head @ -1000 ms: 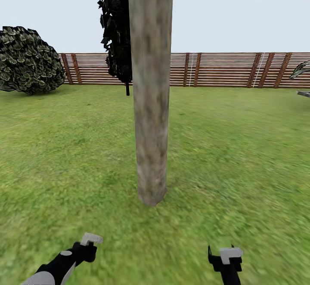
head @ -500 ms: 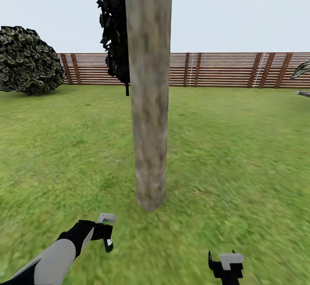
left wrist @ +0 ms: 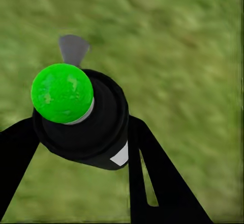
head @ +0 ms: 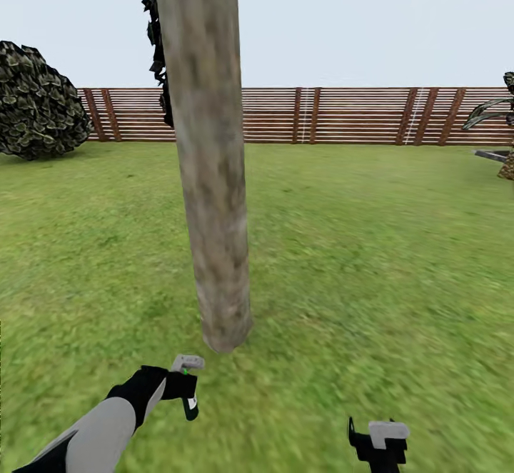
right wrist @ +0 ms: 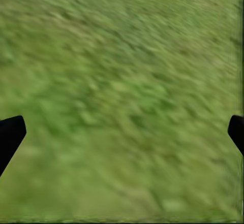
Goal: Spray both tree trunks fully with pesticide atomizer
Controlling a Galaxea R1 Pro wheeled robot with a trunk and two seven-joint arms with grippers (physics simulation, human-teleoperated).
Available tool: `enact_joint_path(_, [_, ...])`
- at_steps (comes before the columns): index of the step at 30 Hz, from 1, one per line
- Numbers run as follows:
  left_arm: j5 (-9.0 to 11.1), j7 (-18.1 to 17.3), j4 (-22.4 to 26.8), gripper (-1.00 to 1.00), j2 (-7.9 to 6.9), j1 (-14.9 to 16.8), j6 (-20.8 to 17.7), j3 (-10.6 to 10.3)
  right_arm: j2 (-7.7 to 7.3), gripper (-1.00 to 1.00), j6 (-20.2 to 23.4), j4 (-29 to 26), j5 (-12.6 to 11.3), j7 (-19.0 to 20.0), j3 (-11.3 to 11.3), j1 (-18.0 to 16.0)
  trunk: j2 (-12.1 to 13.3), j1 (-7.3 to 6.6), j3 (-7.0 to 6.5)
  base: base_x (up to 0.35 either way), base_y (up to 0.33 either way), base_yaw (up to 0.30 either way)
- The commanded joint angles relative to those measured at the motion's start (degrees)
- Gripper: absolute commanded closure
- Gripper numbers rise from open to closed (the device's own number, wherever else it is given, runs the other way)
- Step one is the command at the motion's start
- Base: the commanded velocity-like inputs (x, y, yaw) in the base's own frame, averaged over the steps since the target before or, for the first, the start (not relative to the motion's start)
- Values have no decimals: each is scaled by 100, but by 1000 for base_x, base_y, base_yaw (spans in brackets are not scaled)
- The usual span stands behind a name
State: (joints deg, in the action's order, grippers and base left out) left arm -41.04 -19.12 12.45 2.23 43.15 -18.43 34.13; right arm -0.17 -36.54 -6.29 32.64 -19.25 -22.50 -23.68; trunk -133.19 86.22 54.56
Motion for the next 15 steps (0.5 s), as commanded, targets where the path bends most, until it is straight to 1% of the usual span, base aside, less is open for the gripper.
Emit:
enact_joint_path(1, [-41,-39,21,100,10,-2,-38,49,0,-100,-12,12,60,-35,-26,-5,-3,-4,5,-225,-122,-1])
enact_joint_path(3, [-37,-46,23,100,7,11,-38,50,0,-100,-11,13,59,-35,-24,-5,-3,-4,5,-105,-55,0])
enact_joint_path(4, [-33,-51,28,100,-17,28,-38,50,0,-100,-11,14,59,-35,-24,-5,-3,-4,5,-31,-16,0])
enact_joint_path(6, [-23,-55,134,100,-84,76,-43,50,0,-100,-11,14,59,-35,-21,-5,-3,-4,5,-13,-7,0])
enact_joint_path(7, [-6,-60,364,100,-187,126,-60,68,0,-100,-11,14,59,-35,-19,-5,-3,-4,5,-4,-2,0])
enact_joint_path(8, [-2,-74,535,100,-239,154,-187,80,0,-100,-11,16,60,-35,-18,-5,-3,-4,5,-2,-1,0])
enact_joint_path(9, [-8,-98,602,100,-209,168,-343,66,0,-100,-11,19,64,-35,-18,-5,-3,-4,5,0,0,0])
enact_joint_path(11, [-29,-141,661,100,85,179,-503,48,0,-100,-11,22,66,-35,-18,-5,-3,-4,5,0,0,0])
enact_joint_path(13, [-49,-163,699,100,495,221,-584,35,-4,-100,-11,22,63,-35,-18,-5,-3,-4,5,0,0,0])
enact_joint_path(15, [-35,-170,706,100,511,365,-609,39,-7,-100,-11,23,63,-34,-18,-5,-3,-4,5,0,0,0])
